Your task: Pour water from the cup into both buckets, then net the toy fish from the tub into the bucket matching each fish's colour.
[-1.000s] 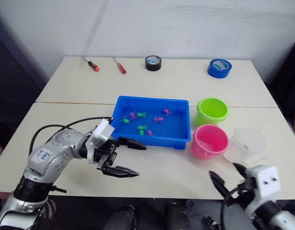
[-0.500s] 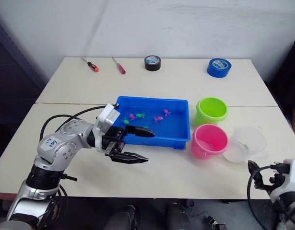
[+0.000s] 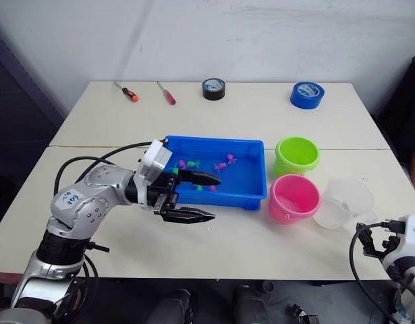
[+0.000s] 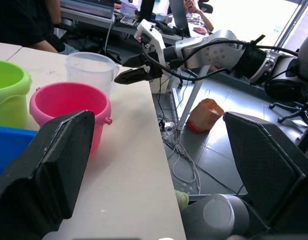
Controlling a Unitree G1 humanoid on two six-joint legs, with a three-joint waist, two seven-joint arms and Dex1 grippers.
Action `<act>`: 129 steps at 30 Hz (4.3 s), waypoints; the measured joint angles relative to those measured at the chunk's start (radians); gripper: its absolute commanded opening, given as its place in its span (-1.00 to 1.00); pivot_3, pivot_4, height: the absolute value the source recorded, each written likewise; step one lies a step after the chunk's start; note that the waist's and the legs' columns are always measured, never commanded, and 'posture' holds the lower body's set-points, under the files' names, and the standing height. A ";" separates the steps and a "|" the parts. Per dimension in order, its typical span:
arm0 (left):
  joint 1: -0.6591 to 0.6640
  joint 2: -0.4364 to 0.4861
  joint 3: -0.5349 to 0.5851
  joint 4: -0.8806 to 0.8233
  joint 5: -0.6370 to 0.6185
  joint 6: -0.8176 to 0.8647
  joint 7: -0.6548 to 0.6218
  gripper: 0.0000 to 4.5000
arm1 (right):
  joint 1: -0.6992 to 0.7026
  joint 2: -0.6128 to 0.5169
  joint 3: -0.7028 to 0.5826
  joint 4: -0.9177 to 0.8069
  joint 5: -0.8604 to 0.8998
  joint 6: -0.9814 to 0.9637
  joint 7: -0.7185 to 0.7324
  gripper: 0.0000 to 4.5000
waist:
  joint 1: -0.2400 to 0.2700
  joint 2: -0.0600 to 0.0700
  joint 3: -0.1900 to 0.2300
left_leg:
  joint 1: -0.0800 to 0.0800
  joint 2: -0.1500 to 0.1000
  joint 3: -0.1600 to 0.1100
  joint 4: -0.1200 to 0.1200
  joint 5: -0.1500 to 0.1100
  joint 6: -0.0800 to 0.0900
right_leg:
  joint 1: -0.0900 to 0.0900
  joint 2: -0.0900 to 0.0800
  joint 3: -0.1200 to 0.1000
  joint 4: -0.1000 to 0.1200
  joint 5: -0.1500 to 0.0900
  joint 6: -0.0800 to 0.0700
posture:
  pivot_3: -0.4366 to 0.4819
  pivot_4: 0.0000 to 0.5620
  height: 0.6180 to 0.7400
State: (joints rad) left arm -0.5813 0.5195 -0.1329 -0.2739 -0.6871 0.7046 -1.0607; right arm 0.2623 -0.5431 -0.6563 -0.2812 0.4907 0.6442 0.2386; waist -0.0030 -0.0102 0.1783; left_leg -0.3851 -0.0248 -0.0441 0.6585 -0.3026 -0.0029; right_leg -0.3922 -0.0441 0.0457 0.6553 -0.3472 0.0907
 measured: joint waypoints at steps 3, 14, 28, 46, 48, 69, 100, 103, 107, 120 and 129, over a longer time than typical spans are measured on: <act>0.000 0.000 0.001 -0.003 -0.009 0.006 0.004 0.97 | -0.015 0.001 0.001 0.018 -0.011 -0.012 -0.002 1.00 | 0.001 0.000 0.000 | 0.000 0.000 0.000 0.000 0.000 0.000 | 0.000 0.000 0.000 0.000 0.000 0.000 | -0.05 -0.47 0.94; -0.002 0.000 0.005 -0.006 -0.012 0.006 0.011 1.00 | -0.081 0.013 0.038 0.095 -0.083 -0.077 -0.012 0.75 | 0.000 0.000 0.000 | 0.000 0.000 0.000 0.000 0.000 0.000 | 0.000 0.000 0.000 0.001 0.000 0.000 | -0.05 -0.47 0.94; -0.004 0.006 0.005 -0.006 -0.008 -0.010 0.006 1.00 | -0.173 0.013 0.095 0.243 -0.133 -0.175 0.001 0.75 | -0.002 0.000 0.000 | 0.000 0.000 0.001 0.000 0.000 -0.001 | 0.000 0.000 0.000 0.001 0.000 0.000 | -0.05 -0.47 0.94; 0.009 0.036 0.010 -0.028 0.003 -0.028 0.004 1.00 | -0.219 0.060 0.087 0.320 -0.082 -0.291 0.054 -0.97 | -0.003 0.000 0.000 | 0.001 0.000 0.001 0.000 0.001 -0.001 | 0.000 0.001 0.001 0.002 0.000 0.000 | -0.05 -0.47 0.94; 0.009 0.036 0.012 -0.028 0.003 -0.028 0.003 1.00 | -0.210 0.063 0.077 0.300 -0.064 -0.280 0.052 -0.97 | -0.002 0.001 0.000 | 0.001 0.000 0.001 0.000 0.001 -0.001 | -0.001 0.001 0.001 0.002 0.000 0.000 | -0.05 -0.47 0.94; -0.005 0.024 0.006 0.015 0.012 -0.036 -0.024 1.00 | -0.130 -0.254 0.230 -0.042 -0.446 -0.302 0.081 -0.97 | -0.001 0.003 0.001 | 0.000 0.000 0.002 0.001 0.001 -0.001 | -0.001 0.001 0.001 0.001 0.000 0.000 | -0.05 -0.47 0.94; -0.040 -0.030 -0.004 0.054 0.074 -0.063 0.034 1.00 | -0.271 -0.266 0.370 -0.031 -0.843 -0.366 0.049 -0.97 | 0.000 0.003 0.001 | 0.000 0.000 0.002 0.002 0.002 -0.002 | -0.001 0.002 0.001 0.002 0.000 0.000 | -0.05 -0.47 0.94; -0.040 -0.030 -0.004 0.054 0.085 -0.064 0.036 1.00 | -0.271 -0.274 0.372 -0.026 -0.872 -0.405 0.039 -0.97 | 0.000 0.003 0.001 | 0.000 0.000 0.002 0.002 0.002 -0.002 | -0.001 0.002 0.001 0.002 0.000 0.000 | -0.05 -0.47 0.94; -0.040 -0.029 -0.005 0.054 0.096 -0.064 0.034 1.00 | -0.274 -0.294 0.376 -0.023 -0.908 -0.452 0.033 -0.97 | -0.001 0.003 0.001 | 0.000 0.000 0.002 0.002 0.002 -0.002 | -0.001 0.002 0.001 0.003 0.000 0.000 | -0.05 -0.47 0.94; -0.029 -0.035 -0.012 0.056 0.130 -0.095 0.032 1.00 | -0.270 -0.308 0.380 -0.012 -1.031 -0.561 -0.009 -0.97 | 0.000 0.003 0.001 | 0.000 0.000 0.002 0.002 0.004 -0.006 | -0.001 0.002 0.001 0.003 0.000 0.000 | -0.05 -0.47 0.94; -0.028 -0.044 -0.012 0.094 0.134 -0.094 0.039 1.00 | -0.276 -0.259 0.373 -0.001 -0.988 -0.543 0.014 -0.97 | 0.000 0.003 0.001 | 0.000 0.000 0.002 0.002 0.004 -0.005 | -0.001 0.002 0.001 0.003 0.000 0.000 | -0.05 -0.47 0.94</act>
State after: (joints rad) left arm -0.6089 0.4754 -0.1452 -0.1795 -0.5526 0.6110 -1.0220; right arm -0.0134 -0.8023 -0.2835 -0.2824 -0.4972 0.1010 0.2522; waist -0.0032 -0.0076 0.1792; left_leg -0.3853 -0.0249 -0.0422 0.6606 -0.2985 -0.0080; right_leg -0.3935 -0.0423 0.0470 0.6585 -0.3472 0.0907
